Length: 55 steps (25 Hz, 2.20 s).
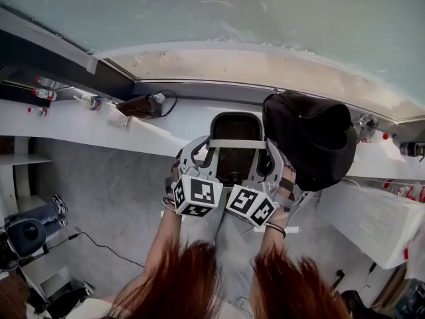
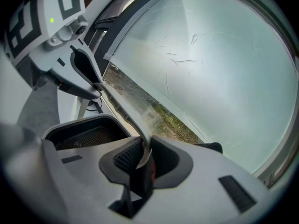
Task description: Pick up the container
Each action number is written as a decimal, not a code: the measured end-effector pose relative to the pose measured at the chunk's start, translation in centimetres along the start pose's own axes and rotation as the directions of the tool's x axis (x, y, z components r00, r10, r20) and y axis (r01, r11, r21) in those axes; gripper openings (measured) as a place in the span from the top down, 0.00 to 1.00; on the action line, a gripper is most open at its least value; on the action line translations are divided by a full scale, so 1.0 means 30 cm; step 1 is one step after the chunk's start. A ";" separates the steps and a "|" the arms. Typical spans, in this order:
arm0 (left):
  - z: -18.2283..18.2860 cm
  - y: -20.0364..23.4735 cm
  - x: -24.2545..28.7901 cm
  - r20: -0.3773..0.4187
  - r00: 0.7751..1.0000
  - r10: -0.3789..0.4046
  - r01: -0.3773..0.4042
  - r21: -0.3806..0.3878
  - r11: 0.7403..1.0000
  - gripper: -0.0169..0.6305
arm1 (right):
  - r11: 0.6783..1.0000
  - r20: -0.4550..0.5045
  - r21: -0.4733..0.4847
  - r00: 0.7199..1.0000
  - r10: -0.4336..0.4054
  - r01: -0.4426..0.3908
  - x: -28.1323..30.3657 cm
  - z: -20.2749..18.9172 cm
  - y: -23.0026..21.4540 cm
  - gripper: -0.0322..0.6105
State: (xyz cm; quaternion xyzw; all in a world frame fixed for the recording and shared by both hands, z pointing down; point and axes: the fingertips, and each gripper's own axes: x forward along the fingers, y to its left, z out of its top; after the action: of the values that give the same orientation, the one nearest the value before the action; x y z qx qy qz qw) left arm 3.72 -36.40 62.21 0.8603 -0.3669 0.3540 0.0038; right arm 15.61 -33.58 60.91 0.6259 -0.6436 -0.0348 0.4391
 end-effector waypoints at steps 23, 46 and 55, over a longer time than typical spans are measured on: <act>0.232 -0.063 -0.363 0.083 0.992 0.097 -0.098 0.002 0.995 0.86 | 0.998 0.115 0.029 0.991 -0.063 0.060 -0.377 0.109 -0.178 0.84; 0.492 0.020 -0.682 0.239 0.956 0.168 -0.179 0.025 0.983 0.86 | 0.988 0.266 0.075 0.952 -0.151 0.135 -0.649 0.337 -0.365 0.84; 0.521 -0.007 -0.850 0.305 0.933 0.189 -0.208 0.031 0.978 0.86 | 0.979 0.316 0.087 0.927 -0.201 0.183 -0.824 0.387 -0.382 0.84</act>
State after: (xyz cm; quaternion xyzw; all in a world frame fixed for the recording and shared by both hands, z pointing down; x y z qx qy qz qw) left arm 1.08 -24.39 34.95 0.8623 -0.4369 0.2289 -0.1147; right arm 13.26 -21.22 34.09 0.6837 -0.6431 -0.1616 0.3047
